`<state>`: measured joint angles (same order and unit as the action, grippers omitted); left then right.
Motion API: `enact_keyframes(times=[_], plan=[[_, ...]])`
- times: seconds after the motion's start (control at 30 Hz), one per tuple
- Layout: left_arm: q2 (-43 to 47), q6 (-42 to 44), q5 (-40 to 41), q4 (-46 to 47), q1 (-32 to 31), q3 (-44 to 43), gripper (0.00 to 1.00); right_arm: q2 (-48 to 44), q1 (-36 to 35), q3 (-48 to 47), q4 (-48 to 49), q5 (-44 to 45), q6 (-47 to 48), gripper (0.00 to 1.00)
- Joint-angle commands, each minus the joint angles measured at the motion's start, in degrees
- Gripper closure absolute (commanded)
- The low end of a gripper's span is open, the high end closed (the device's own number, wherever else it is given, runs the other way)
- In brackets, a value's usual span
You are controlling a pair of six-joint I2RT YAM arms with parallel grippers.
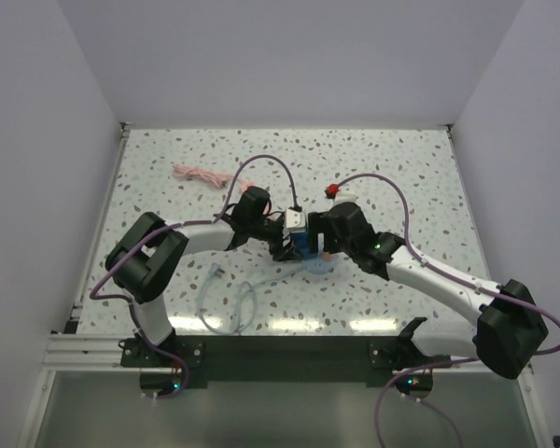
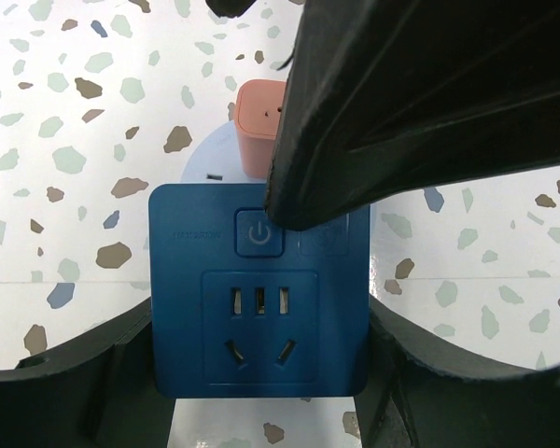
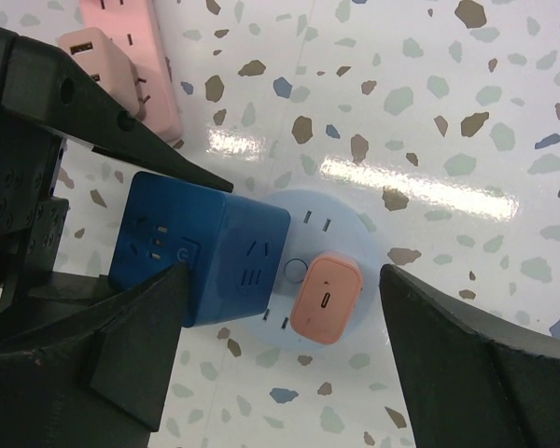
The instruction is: Insert the plug
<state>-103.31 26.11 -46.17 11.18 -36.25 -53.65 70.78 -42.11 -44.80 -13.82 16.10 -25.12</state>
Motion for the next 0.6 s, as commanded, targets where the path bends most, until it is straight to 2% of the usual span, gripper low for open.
enact_keyframes(times=[0.0, 0.13, 0.2, 0.27, 0.43, 0.57], plan=[[3.64, -1.5, -0.67, 4.2, 0.13, -1.29, 0.62, 0.58, -0.26, 2.26, -9.73, 3.06, 0.78, 0.14], [3.99, -2.64, -1.11, 6.39, 0.13, -0.14, 0.49, 1.2, -0.26, 1.99, -8.94, 3.68, 0.6, 0.14], [4.08, -3.16, -1.64, 7.53, 0.13, 0.47, 0.47, 1.2, -0.34, 2.08, -8.33, 3.77, 0.43, 0.14], [4.17, -3.52, -1.64, 7.98, 0.21, 0.65, 0.41, 1.37, -0.26, 1.91, -8.32, 4.03, 0.25, 0.14], [4.61, -4.49, -1.29, 10.09, 0.13, 1.7, 0.33, 1.02, -0.26, 1.99, -8.67, 5.08, -0.1, 0.13], [5.31, -5.1, -1.29, 11.76, 0.13, 2.58, 0.32, 0.41, -0.26, 2.08, -9.2, 6.05, -0.36, 0.13]])
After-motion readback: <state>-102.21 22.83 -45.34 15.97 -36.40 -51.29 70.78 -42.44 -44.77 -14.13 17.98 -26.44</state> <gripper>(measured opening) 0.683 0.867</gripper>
